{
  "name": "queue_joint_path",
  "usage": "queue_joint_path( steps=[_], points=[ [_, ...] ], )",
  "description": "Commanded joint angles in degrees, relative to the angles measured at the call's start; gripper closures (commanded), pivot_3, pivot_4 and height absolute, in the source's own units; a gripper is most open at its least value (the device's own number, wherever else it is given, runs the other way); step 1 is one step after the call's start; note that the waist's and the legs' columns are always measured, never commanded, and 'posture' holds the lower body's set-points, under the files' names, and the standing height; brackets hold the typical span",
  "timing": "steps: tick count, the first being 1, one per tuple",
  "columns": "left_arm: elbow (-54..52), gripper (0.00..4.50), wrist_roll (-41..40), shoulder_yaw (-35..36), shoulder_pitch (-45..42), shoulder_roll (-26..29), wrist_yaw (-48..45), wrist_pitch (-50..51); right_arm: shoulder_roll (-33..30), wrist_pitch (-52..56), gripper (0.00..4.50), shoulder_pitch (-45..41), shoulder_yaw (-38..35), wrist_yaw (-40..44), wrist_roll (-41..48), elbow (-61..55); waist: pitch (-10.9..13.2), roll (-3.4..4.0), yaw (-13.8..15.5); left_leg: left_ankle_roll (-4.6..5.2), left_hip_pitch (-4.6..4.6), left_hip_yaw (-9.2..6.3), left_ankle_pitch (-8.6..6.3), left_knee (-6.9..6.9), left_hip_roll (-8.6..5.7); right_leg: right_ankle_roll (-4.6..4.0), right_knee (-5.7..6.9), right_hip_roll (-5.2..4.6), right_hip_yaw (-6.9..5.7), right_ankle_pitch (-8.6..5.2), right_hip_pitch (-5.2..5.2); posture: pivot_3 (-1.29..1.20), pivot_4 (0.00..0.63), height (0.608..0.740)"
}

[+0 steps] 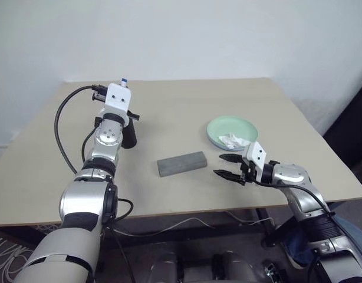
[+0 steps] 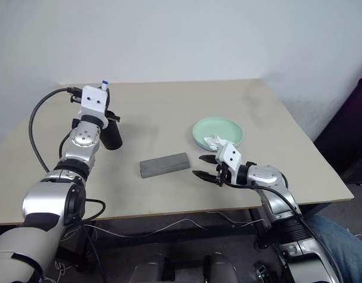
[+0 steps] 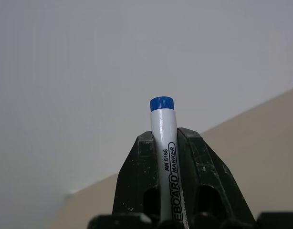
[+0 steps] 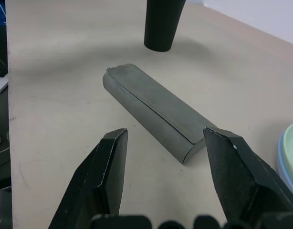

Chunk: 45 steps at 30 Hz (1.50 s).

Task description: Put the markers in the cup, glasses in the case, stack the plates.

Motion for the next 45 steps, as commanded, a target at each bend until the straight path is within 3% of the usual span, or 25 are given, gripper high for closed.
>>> queue_joint_path(
  steps=[1, 2, 14, 21, 26, 30, 36, 45],
  points=[
    [-0.6, 4.33, 0.2, 0.2, -2.6, 0.4, 0.6, -0.4, -0.6, 0.1, 1.75, -0.3, -1.6, -0.5, 0.7, -2.5, 0.0, 0.0, 0.0, 0.0, 0.0, 0.0, 0.0, 0.0, 0.0, 0.0, 0.0, 0.0, 0.0, 0.0, 0.0, 0.0, 0.0, 0.74],
    [-0.6, 4.33, 0.3, 0.2, -2.6, 0.4, 0.6, -0.4, -0.6, 0.1, 1.75, -0.2, -1.6, -0.6, 0.6, -2.5, 0.0, 0.0, 0.0, 0.0, 0.0, 0.0, 0.0, 0.0, 0.0, 0.0, 0.0, 0.0, 0.0, 0.0, 0.0, 0.0, 0.0, 0.74],
    [-0.5, 0.16, 1.0, 0.0, -2.6, 0.8, 1.2, -0.5, -0.4, 0.0, 1.75, -0.6, -1.4, -0.7, 0.5, -2.1, 0.0, 0.0, 0.0, 0.0, 0.0, 0.0, 0.0, 0.0, 0.0, 0.0, 0.0, 0.0, 0.0, 0.0, 0.0, 0.0, 0.0, 0.74],
    [-1.4, 0.16, -2.0, 1.8, -2.9, -0.2, -5.0, -0.7, -0.3, -0.1, 1.75, -0.8, -1.4, -0.7, 0.5, -1.9, 0.0, 0.0, 0.0, 0.0, 0.0, 0.01, 0.0, 0.01, 0.0, 0.0, 0.0, 0.0, 0.0, 0.0, 0.0, 0.0, 0.0, 0.74],
    [-4.0, 0.16, -11.7, 7.2, -1.8, -2.0, -24.7, 1.2, -0.4, 0.0, 1.75, -0.7, -1.5, -0.6, 0.7, -1.9, 0.0, -0.01, 0.0, 0.0, -0.01, 0.01, 0.0, 0.05, 0.01, -0.02, 0.0, -0.01, -0.01, -0.01, 0.0, 0.0, 0.0, 0.74],
    [-9.3, 0.16, -20.7, 10.8, 1.5, -1.8, -43.8, 9.8, -0.5, 0.1, 1.75, -0.6, -1.8, -0.5, 0.9, -1.8, 0.0, 0.01, -0.2, 0.0, -0.01, 0.01, 0.0, 0.07, 0.01, -0.03, 0.01, 0.01, -0.01, -0.02, 0.0, 0.0, 0.0, 0.74],
    [-26.0, 0.16, -25.2, 8.8, 15.6, 1.4, -59.4, 20.6, -1.1, -0.7, 1.75, -0.8, -2.3, 0.4, 1.0, -0.2, 0.0, 0.03, -0.8, 0.0, 0.04, 0.02, 0.0, 0.07, 0.03, -0.04, 0.1, 0.07, 0.02, -0.02, -0.02, 0.0, 0.0, 0.74],
    [-51.2, 0.16, -27.0, 4.9, 38.8, 4.4, -64.6, 28.4, -4.4, -1.9, 1.75, 0.0, -8.0, 2.3, 3.4, 4.7, 0.0, 0.05, 0.0, 0.0, 0.04, 0.0, 0.0, 0.18, 0.21, -0.04, 0.07, -0.03, 0.02, -0.02, 0.0, 0.0, 0.0, 0.74]
  ],
)
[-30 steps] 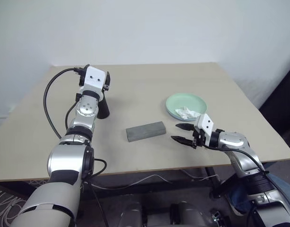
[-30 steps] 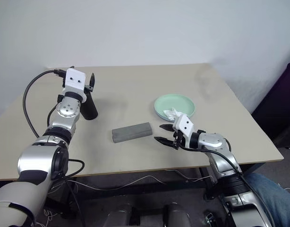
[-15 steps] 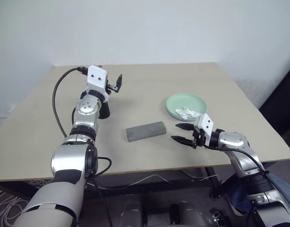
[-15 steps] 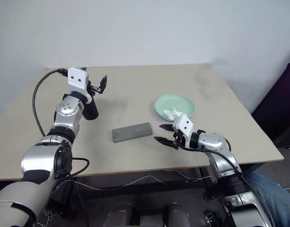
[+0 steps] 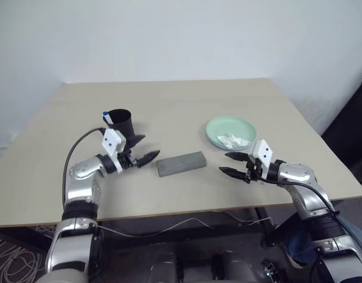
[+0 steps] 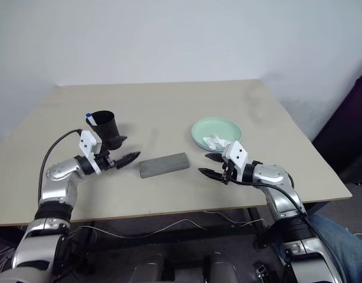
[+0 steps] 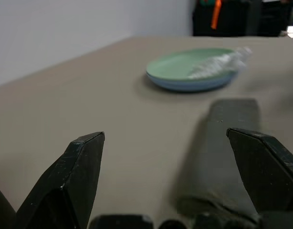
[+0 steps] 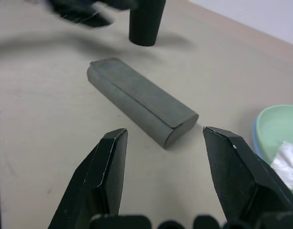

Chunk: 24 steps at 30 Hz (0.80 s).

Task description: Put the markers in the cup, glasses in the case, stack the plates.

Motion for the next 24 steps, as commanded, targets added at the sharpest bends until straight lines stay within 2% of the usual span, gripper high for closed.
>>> queue_joint_path(
  steps=[1, 5, 10, 14, 18, 24],
  points=[
    [-10.0, 0.16, -2.7, -0.5, 4.8, 0.7, -0.2, 3.3, -3.0, -0.7, 1.75, 0.7, -5.3, 1.7, 2.9, 1.3, 0.0, 0.04, 0.1, 0.0, 0.0, 0.0, 0.0, 0.0, 0.0, 0.0, -0.01, -0.01, -0.01, 0.0, 0.0, 0.0, 0.0, 0.74],
    [-15.6, 0.16, -3.5, -1.0, 9.6, -0.1, 1.4, 5.0, -5.4, 0.3, 1.75, 2.6, -9.0, 3.2, 5.4, 2.6, 0.0, 0.07, 0.2, 0.0, -0.03, -0.02, -0.01, -0.05, 0.04, 0.0, -0.05, -0.01, -0.06, 0.0, 0.03, 0.0, 0.0, 0.74],
    [-18.5, 0.16, -3.2, -1.9, 11.5, -1.8, 3.8, 5.6, -7.4, -0.1, 1.75, 4.1, -12.0, 4.2, 6.5, 4.8, 0.0, 0.15, 0.1, -0.01, -0.02, -0.02, -0.01, -0.1, 0.12, 0.0, -0.08, 0.07, -0.14, 0.0, 0.02, 0.0, 0.0, 0.74],
    [-20.1, 0.16, -3.3, -2.2, 12.0, -2.5, 5.4, 6.0, -8.6, 0.2, 1.75, 4.8, -13.5, 4.3, 6.9, 4.6, 0.0, 0.23, -0.1, -0.01, -0.02, -0.01, -0.01, -0.1, 0.19, 0.0, -0.2, 0.09, -0.24, 0.0, 0.02, 0.0, 0.0, 0.74],
    [-23.3, 0.16, -4.4, -1.5, 13.6, -2.2, 6.7, 6.9, -9.2, 0.8, 1.75, 6.1, -14.7, 3.8, 7.0, 3.7, 0.0, 0.37, -0.1, -0.01, -0.05, 0.03, -0.01, -0.23, 0.48, 0.01, -0.83, 0.14, -0.6, 0.0, 0.18, 0.0, 0.0, 0.74],
    [-27.0, 0.16, -4.9, -2.2, 16.9, -2.2, 8.5, 8.4, -9.4, 2.4, 1.75, 8.5, -14.8, 3.5, 7.5, 1.3, 0.0, 0.46, -0.1, -0.01, -0.05, 0.11, -0.01, -0.22, 0.49, 0.01, -0.84, 0.11, -0.58, 0.0, 0.13, 0.0, 0.0, 0.74]
  ],
)
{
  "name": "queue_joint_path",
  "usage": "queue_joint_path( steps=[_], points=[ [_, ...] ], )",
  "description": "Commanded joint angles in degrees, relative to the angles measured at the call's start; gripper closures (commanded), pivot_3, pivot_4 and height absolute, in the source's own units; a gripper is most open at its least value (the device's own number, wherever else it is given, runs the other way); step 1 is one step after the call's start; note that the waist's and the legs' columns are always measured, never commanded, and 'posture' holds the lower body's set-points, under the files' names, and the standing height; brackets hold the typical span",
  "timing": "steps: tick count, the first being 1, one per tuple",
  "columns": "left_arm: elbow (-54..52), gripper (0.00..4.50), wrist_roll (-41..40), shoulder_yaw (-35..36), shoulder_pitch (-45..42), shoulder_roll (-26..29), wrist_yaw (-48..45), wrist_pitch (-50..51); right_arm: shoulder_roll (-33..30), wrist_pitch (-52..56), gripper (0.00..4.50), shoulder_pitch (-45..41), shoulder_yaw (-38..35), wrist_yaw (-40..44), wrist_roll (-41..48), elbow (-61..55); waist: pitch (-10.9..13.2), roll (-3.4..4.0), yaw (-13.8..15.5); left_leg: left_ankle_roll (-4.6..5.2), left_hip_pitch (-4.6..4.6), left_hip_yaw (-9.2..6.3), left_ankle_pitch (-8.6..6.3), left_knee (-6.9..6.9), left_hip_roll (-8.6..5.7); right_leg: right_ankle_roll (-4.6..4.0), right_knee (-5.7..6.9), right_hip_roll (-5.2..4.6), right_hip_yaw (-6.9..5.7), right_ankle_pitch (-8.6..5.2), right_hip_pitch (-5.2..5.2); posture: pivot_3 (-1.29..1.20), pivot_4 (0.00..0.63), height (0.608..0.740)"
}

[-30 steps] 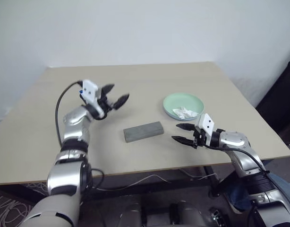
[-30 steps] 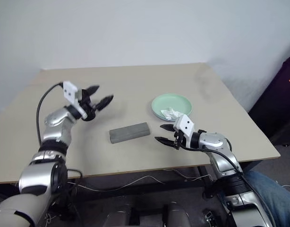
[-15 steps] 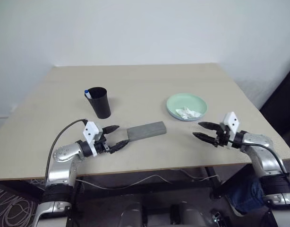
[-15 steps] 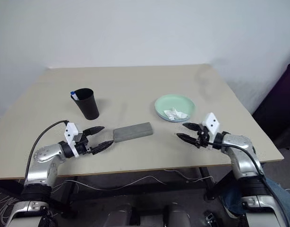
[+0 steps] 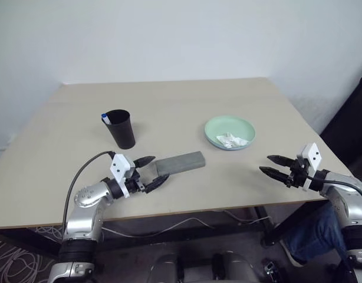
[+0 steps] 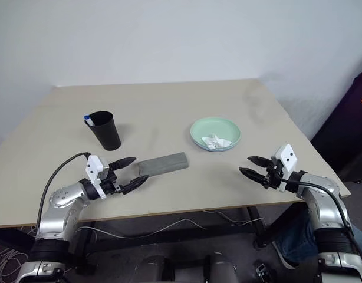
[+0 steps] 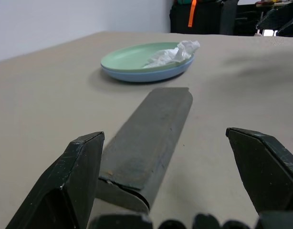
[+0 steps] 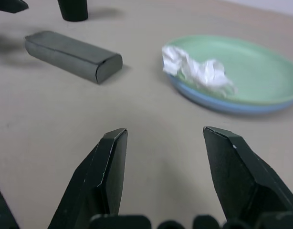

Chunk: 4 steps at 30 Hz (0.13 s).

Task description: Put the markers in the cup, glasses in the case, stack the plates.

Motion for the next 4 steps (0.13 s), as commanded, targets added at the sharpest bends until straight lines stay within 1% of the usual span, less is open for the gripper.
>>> queue_joint_path(
  steps=[1, 4],
  points=[
    [-3.5, 0.16, -1.2, 0.6, 0.9, 0.5, 1.1, 0.5, -0.7, 0.7, 1.75, -0.5, -1.5, -0.4, 1.5, -3.6, 0.0, 0.08, 0.0, 0.0, 0.0, 0.0, 0.0, -0.01, 0.0, 0.0, 0.0, 0.0, 0.01, 0.0, -0.03, 0.0, 0.0, 0.74],
    [-4.5, 0.16, -1.2, 0.2, 1.9, 0.2, 1.8, 0.7, -0.7, 1.1, 1.75, -1.0, -1.2, -0.3, 1.4, -3.5, 0.0, 0.11, 0.0, -0.01, 0.01, 0.0, 0.0, -0.07, 0.0, 0.0, 0.0, 0.02, 0.0, 0.0, -0.07, 0.0, 0.0, 0.74]
  ],
)
